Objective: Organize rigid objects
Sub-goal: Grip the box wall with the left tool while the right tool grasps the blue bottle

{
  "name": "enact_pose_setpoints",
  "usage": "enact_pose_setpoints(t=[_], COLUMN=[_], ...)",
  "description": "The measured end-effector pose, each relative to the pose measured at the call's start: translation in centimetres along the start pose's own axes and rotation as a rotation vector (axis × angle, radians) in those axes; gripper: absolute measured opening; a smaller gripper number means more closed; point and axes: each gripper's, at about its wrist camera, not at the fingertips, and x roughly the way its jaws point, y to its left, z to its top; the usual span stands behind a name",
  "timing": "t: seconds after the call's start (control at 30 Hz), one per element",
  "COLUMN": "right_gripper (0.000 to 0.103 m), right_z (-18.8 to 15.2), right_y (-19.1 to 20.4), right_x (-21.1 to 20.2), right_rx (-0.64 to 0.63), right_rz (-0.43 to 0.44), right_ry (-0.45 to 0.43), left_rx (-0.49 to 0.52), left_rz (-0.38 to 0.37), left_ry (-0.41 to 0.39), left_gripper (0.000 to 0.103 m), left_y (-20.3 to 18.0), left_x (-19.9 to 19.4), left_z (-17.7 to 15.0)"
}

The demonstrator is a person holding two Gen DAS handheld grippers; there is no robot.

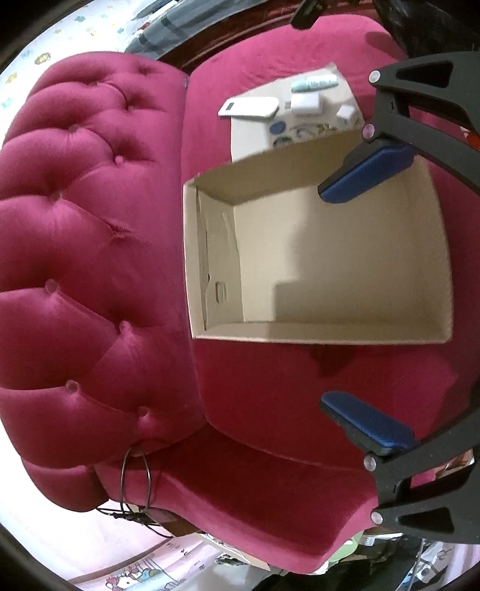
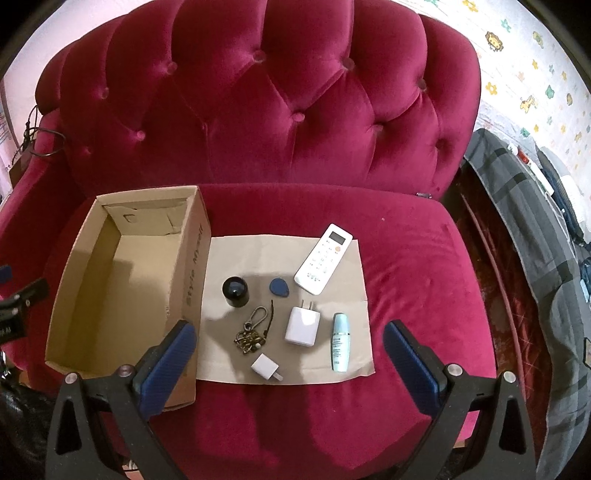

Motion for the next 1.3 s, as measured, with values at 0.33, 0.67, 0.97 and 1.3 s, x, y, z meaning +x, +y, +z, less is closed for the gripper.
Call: enact_pose_setpoints(t=[0.33,0.67,0.97,1.3], right_gripper=[0.103,0.103,0.103,0.103], right_z=[-0.1,-0.7,-1.0,-1.0], right_y=[-0.5,-1.2,-1.4,-1.7], right_x=[3.3,6.4,8.0,8.3], right_rx=[0.009,0.027,0.037,0.045], right_rz=[-0.006,-0.032,-0.045,-0.048], right_ry=[0.024,0.06,0.09,0.077], left_rx=[-0.012,-0.059,-0.049,-0.017], left_rz=[0.006,-0.025,-0.07,-0.137], left_ry=[0.044,0.109,0.189,0.181], left_gripper=[0.103,0.103,0.062,0.017], left_y=[3.3,5.6,5.9,5.0], left_x=[5.4,10.9,14.0,13.6], left_z=[0.8,0.4,-0.5,-0.6])
